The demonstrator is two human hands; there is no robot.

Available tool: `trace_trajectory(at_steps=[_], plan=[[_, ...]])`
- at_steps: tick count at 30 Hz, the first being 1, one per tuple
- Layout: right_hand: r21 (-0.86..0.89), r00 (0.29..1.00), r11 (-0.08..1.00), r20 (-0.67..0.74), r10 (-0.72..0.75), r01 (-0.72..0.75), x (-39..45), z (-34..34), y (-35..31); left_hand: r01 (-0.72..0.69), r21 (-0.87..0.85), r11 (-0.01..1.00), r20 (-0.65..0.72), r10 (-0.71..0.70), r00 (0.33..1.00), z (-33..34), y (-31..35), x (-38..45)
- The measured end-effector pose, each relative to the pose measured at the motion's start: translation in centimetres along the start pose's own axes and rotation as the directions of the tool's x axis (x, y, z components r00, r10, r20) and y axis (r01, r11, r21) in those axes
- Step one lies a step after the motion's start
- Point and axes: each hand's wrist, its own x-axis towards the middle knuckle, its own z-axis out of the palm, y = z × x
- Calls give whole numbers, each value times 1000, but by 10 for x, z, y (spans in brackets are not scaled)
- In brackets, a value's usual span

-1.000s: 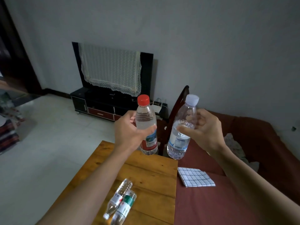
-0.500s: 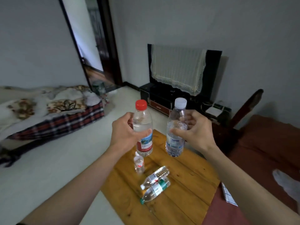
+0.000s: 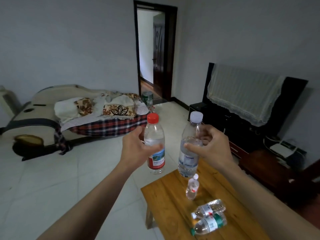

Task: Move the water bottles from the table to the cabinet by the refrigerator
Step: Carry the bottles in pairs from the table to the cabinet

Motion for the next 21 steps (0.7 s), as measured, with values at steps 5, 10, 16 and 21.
trace_trajectory(at_steps=[5,10,16,21], plan=[[-1,999,999,17,-46,46,22,94,-46,9,-16,1000,-50,-10,999,-84,-55,30],[28,990,995,103,-93,91,48,176,-89,-10,-36,999,-176,4,984,-160,-96,40],[113,959,981,220,-178,156,68,272,-133,45,15,999,-312,-38,949,-242,-136,23],[253,920,953,307,-244,168,70,333,-159,114,116,987,-394,-60,917,-297,-151,10]])
